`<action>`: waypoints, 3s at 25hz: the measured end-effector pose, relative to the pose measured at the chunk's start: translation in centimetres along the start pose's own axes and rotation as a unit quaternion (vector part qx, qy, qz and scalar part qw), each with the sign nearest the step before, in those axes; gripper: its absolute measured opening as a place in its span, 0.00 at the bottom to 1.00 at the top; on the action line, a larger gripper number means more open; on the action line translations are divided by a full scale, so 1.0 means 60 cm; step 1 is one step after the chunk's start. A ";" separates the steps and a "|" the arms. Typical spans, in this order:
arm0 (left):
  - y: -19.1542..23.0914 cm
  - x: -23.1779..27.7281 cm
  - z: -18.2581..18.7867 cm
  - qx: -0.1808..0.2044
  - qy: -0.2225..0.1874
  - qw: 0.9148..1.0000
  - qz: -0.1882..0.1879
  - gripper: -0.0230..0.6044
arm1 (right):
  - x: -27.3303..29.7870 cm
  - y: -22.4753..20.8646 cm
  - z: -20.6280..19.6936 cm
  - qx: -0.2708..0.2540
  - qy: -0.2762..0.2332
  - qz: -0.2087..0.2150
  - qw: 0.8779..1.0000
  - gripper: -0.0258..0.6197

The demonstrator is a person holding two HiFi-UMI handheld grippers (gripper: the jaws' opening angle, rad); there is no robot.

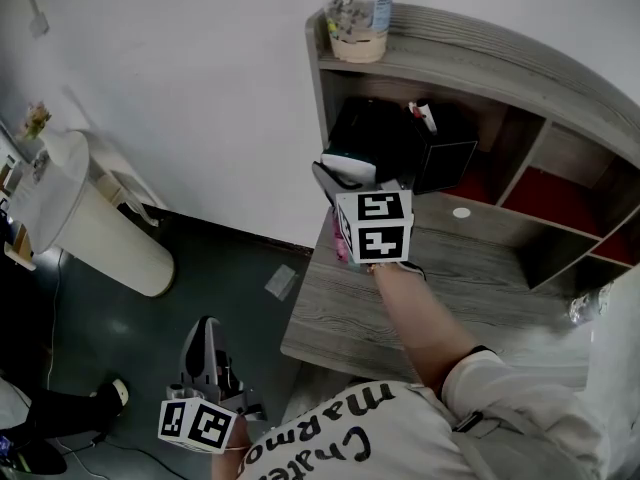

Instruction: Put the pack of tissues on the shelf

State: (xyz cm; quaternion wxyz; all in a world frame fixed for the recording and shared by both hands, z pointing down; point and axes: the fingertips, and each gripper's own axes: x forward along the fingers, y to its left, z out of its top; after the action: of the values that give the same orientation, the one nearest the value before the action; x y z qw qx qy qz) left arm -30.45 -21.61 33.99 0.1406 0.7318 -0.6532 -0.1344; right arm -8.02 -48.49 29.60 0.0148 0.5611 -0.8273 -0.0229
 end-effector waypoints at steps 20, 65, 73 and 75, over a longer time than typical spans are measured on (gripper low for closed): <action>-0.008 -0.075 0.029 0.008 -0.031 0.999 0.012 0.08 | -0.030 0.009 0.004 0.027 0.041 0.034 0.998 0.87; -0.145 -0.238 -0.001 0.011 -0.030 0.996 -0.083 0.08 | -0.372 0.130 -0.019 0.010 0.057 0.124 0.991 0.67; -0.175 -0.258 -0.015 0.009 -0.023 0.994 -0.103 0.08 | -0.458 0.140 -0.010 0.025 0.023 0.123 0.992 0.56; -0.187 -0.261 -0.026 0.010 -0.018 0.993 -0.112 0.08 | -0.480 0.135 -0.006 0.036 0.009 0.117 0.992 0.49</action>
State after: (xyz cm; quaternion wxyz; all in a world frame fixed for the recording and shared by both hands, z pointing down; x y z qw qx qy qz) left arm -21.28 -4.79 31.33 0.1057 0.7993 -0.5706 -0.1558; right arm -4.87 -18.75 30.46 0.0047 0.4605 -0.8875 0.0142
